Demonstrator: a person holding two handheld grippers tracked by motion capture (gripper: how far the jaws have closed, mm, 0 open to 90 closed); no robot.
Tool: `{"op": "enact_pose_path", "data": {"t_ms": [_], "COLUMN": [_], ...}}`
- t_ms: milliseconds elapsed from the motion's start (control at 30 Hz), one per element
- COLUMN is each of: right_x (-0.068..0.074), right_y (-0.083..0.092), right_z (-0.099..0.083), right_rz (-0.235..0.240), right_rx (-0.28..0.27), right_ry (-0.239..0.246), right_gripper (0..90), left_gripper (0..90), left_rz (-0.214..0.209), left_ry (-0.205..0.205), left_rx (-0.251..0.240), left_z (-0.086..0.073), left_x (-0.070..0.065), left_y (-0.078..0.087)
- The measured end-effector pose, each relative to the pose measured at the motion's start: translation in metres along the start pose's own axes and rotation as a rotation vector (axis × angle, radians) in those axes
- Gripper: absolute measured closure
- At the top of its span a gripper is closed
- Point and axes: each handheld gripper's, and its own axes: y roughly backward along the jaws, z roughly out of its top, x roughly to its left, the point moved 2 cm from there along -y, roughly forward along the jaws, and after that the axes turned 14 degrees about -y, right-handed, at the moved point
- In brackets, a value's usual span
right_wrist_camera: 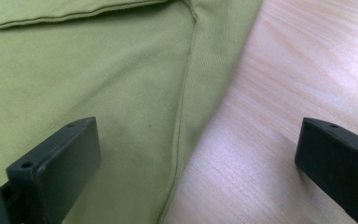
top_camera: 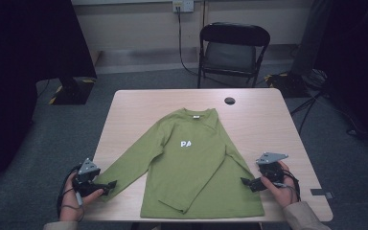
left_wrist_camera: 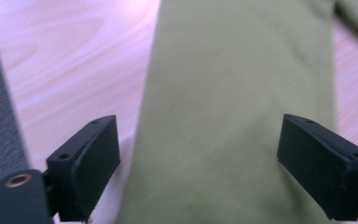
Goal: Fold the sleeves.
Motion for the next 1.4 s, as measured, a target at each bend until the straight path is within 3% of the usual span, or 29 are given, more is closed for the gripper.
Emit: {"op": "enact_pose_path", "data": {"t_ms": [67, 267, 333, 433, 567, 667, 733, 800, 867, 1067, 1100, 1167, 1400], "right_x": [0.000, 0.000, 0.000, 0.000, 0.000, 0.000, 0.000, 0.000, 0.000, 0.000, 0.000, 0.000, 0.000], "right_y": [0.000, 0.000, 0.000, 0.000, 0.000, 0.000, 0.000, 0.000, 0.000, 0.000, 0.000, 0.000, 0.000], "right_z": [0.000, 0.000, 0.000, 0.000, 0.000, 0.000, 0.000, 0.000, 0.000, 0.000, 0.000, 0.000, 0.000], "right_rz": [0.000, 0.001, 0.001, 0.002, 0.002, 0.003, 0.003, 0.003, 0.003, 0.004, 0.004, 0.003, 0.004], "right_rx": [0.000, 0.000, 0.000, 0.000, 0.001, 0.001, 0.001, 0.001, 0.001, 0.001, 0.000, 0.001, 0.001], "right_ry": [0.000, 0.001, 0.001, 0.002, 0.003, 0.004, 0.003, 0.004, 0.004, 0.005, 0.005, 0.004, 0.005], "right_gripper": [0.0, 0.0, 0.0, 0.0, 0.0, 0.0, 0.0, 0.0, 0.0, 0.0, 0.0, 0.0, 0.0], "left_gripper": [13.3, 18.2, 31.7, 43.5, 69.9, 84.4, 88.5, 88.8, 88.9, 88.9, 88.9, 88.9, 89.0], "left_rz": [0.004, 0.015, 0.028, 0.054, 0.047, 0.016, 0.013, -0.028, -0.039, -0.084, -0.100, -0.115, -0.190], "left_ry": [0.019, 0.019, 0.046, 0.099, 0.117, 0.152, 0.153, 0.175, 0.153, 0.104, 0.083, 0.078, -0.029], "left_rx": [-0.020, -0.047, -0.055, -0.043, -0.067, -0.058, -0.046, -0.073, -0.076, -0.163, -0.178, -0.194, -0.227], "left_z": [-0.006, -0.007, -0.006, -0.005, -0.003, 0.000, 0.004, 0.008, 0.016, 0.053, 0.067, 0.074, 0.128], "left_x": [0.003, 0.005, 0.005, 0.007, 0.008, 0.007, 0.005, 0.003, -0.001, -0.013, -0.019, -0.021, -0.049], "left_y": [0.001, 0.002, 0.003, 0.005, 0.002, 0.001, 0.000, -0.002, -0.001, 0.004, 0.003, 0.001, -0.010]}}
